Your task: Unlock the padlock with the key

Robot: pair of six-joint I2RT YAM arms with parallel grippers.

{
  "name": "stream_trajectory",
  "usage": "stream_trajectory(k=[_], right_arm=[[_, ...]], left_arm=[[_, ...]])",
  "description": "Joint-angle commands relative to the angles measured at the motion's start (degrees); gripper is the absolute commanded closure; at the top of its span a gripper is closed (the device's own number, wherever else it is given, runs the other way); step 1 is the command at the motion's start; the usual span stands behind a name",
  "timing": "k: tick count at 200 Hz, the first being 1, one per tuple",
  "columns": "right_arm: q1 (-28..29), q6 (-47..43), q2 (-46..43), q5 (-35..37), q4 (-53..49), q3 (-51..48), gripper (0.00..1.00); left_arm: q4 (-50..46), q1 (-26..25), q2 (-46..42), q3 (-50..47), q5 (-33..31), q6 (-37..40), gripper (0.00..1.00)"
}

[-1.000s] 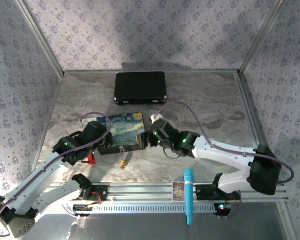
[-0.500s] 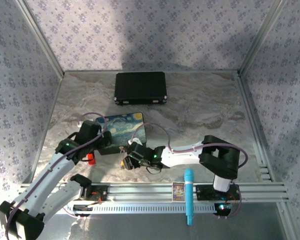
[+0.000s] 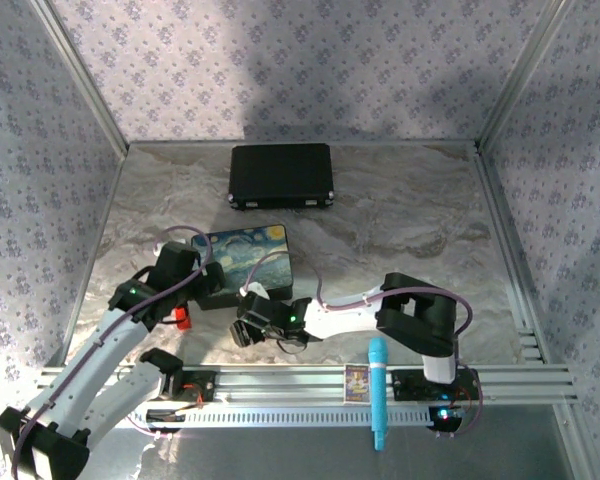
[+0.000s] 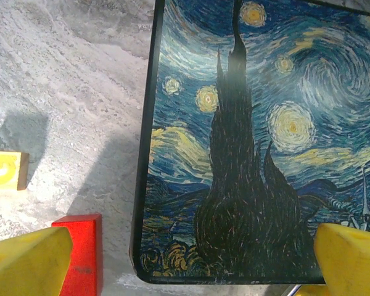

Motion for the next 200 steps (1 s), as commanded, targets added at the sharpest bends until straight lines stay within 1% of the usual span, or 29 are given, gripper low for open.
stream_trajectory(k=[1,39,82,115,125,142,170,187,200], right_arm=[[0.0,0.9,2.0,2.0,-3.4,1.6,0.3],[-0.3,2.1,2.6,1.1,-1.4,0.5,0.43],[-0.6,2.7,3.0,0.4,-0.6,0.2,0.53],[-0.5,3.8,1.2,0.4,1.1,-3.0,0.63],[-0.5,4.2,0.3,0.4,2.0,-4.3,0.68],[-0.8,4.5,-1.0,-0.3,5.3,-6.9,0.78],[-2.6,7.0,-3.4,-2.2,13.7,-12.6,0.83],[-3.9,8.2,-4.8,-3.8,18.2,-15.8,0.87],[-4.4,8.3,-5.7,-4.3,19.7,-17.1,0.88]], left_arm=[[0.9,0.3,-0.4,-0.6,0.6,0.4,0.0],[1.1,0.3,-0.9,-1.0,1.0,0.2,0.0],[0.8,0.3,-1.0,-0.8,0.4,0.1,0.0],[0.5,0.3,-1.1,-0.3,0.4,0.4,0.0],[0.4,0.3,-1.1,-0.2,0.6,0.5,0.0],[1.2,0.3,-1.1,0.1,2.0,2.2,0.0],[2.8,0.2,-0.7,1.1,5.6,6.1,0.0],[2.3,-1.8,1.2,3.2,6.2,9.5,0.0],[0.3,-5.4,3.9,5.8,2.5,11.5,0.0]])
